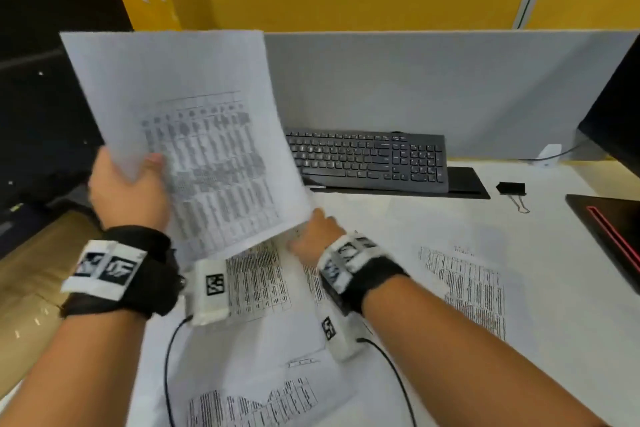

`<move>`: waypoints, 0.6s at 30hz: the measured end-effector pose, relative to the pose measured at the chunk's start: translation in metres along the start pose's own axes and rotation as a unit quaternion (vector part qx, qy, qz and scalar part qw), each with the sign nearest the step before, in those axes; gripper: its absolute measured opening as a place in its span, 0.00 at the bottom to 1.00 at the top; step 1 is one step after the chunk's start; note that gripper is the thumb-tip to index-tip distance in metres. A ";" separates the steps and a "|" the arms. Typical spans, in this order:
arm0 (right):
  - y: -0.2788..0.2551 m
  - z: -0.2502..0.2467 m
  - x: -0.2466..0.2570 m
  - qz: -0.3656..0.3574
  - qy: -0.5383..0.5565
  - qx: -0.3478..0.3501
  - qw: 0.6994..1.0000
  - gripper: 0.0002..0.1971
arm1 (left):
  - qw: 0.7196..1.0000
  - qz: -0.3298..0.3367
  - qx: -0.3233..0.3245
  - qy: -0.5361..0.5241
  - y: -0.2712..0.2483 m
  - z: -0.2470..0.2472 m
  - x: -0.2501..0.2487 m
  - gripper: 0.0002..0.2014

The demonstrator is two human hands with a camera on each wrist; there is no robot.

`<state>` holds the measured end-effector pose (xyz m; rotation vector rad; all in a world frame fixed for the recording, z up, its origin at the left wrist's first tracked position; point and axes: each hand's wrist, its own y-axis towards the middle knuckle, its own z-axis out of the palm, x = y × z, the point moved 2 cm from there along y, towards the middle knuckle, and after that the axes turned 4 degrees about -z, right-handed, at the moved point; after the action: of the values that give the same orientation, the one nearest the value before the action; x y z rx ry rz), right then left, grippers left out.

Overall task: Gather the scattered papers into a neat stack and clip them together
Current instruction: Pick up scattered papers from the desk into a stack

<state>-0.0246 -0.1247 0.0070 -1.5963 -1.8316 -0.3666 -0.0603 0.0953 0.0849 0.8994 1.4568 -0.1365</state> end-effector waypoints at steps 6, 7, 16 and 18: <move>0.016 0.064 0.014 0.070 -0.100 0.018 0.992 0.38 | 0.999 -0.010 -0.045 0.026 0.022 -0.049 0.030 0.20; 0.018 0.065 0.016 0.073 -0.096 0.016 0.993 0.38 | 0.998 -0.021 -0.046 0.020 0.020 -0.051 0.033 0.20; 0.016 0.011 -0.023 0.191 -0.164 -0.029 0.967 0.54 | 0.998 -0.063 -0.006 -0.017 0.008 -0.045 0.041 0.19; 0.018 0.008 -0.034 0.203 -0.159 -0.030 0.966 0.54 | 0.998 -0.064 0.006 -0.015 0.003 -0.039 0.036 0.16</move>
<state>-0.0089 -0.1423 -0.0245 -2.1154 -1.6662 0.0241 -0.0833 0.1365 0.0597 0.8095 1.4881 -0.2527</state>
